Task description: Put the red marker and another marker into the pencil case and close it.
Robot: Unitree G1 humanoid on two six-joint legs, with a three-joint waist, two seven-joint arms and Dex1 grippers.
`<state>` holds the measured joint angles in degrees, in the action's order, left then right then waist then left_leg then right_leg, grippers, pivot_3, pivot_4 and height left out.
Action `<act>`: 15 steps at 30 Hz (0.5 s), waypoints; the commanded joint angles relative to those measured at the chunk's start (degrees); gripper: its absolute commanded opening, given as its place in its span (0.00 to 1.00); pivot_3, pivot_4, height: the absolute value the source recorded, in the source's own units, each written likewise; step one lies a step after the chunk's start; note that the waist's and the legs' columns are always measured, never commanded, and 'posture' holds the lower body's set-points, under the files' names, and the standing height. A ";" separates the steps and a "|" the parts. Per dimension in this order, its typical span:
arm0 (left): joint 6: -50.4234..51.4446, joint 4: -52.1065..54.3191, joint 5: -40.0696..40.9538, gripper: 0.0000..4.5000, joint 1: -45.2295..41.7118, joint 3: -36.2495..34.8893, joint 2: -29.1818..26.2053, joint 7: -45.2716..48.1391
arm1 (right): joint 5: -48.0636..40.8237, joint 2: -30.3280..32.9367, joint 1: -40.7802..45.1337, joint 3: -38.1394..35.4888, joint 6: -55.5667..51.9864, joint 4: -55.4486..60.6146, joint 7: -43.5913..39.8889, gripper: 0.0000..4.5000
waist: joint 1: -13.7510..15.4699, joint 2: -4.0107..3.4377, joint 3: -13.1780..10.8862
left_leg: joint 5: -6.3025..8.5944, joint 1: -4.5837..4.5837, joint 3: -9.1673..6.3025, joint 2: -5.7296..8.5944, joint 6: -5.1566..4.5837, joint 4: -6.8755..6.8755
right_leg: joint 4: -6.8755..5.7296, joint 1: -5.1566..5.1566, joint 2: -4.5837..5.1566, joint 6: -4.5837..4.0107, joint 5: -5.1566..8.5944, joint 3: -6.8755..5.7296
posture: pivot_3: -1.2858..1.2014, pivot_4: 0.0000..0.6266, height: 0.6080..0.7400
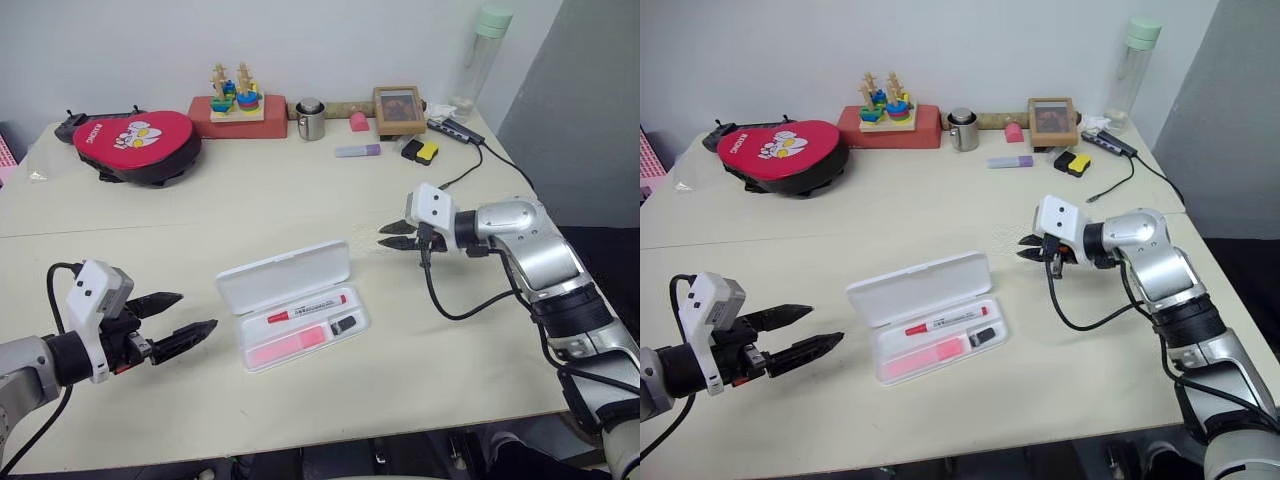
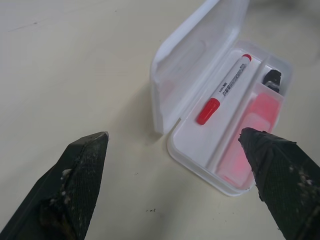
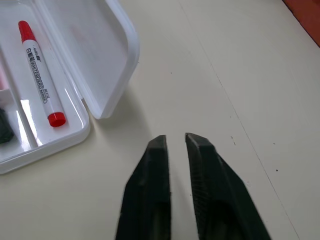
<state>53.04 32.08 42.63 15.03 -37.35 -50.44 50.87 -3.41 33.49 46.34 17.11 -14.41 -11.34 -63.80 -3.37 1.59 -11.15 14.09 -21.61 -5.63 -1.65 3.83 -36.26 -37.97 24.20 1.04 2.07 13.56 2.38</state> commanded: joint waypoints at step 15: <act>-0.48 4.02 3.55 1.00 -0.30 -1.96 -3.41 1.00 | 2.20 -9.92 11.89 3.60 13.20 -10.33 -6.32 0.02 | -0.03 -0.05 -0.03 | 0.00 0.06 -0.01 -0.01 0.00 0.15 | 0.02 -0.01 0.00 -0.02 0.02 -0.02 | 0.52 0.24 1.00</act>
<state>53.24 34.18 45.14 15.57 -39.46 -53.77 52.61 -1.22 24.45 57.13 19.77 -3.01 -22.46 -68.81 -3.40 1.54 -11.18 14.09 -21.56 -5.64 -1.66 3.83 -36.10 -37.94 24.19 1.04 2.05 13.57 2.37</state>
